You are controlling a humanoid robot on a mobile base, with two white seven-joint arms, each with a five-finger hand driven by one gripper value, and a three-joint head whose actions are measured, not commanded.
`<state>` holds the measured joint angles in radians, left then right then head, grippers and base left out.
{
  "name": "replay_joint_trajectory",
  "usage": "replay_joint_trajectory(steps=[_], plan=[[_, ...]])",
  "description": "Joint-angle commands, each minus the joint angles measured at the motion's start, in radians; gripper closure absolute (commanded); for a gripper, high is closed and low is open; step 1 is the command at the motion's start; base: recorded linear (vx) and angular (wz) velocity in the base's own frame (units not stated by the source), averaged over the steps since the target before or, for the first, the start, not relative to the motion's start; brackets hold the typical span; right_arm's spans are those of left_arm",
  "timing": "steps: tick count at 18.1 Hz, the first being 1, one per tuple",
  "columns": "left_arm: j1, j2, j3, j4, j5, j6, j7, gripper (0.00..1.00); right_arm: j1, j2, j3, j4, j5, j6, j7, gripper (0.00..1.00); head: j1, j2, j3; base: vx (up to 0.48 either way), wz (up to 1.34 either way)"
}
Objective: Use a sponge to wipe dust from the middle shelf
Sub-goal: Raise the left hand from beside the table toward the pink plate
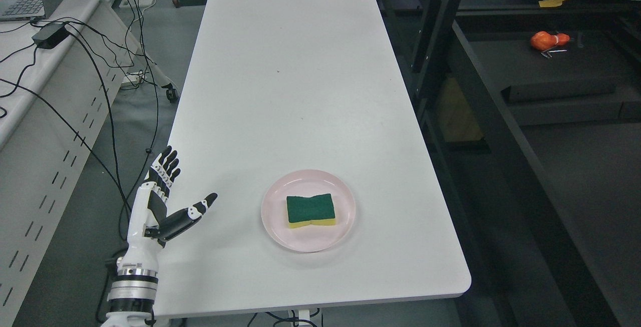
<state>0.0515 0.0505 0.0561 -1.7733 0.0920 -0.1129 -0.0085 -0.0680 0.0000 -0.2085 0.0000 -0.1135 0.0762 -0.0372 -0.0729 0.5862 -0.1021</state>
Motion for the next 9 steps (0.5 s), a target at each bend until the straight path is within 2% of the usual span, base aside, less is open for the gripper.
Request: replay_joint_trajectory(steps=[1,9], plan=[[0.001,0.000,-0.001,0.000,0.000,0.001,-0.001,0.01,0.000,-0.017,0.000,-0.017,0.000,0.000,0.000,0.00,0.0000,0.000,0.000,-0.014,0.00],[-0.018,0.023,0.001,0.002,0.000,0.001,-0.004,0.01,-0.001,-0.017,0.000,-0.017,0.000,0.000,0.000,0.00,0.0000,0.000,0.000,-0.018,0.03]])
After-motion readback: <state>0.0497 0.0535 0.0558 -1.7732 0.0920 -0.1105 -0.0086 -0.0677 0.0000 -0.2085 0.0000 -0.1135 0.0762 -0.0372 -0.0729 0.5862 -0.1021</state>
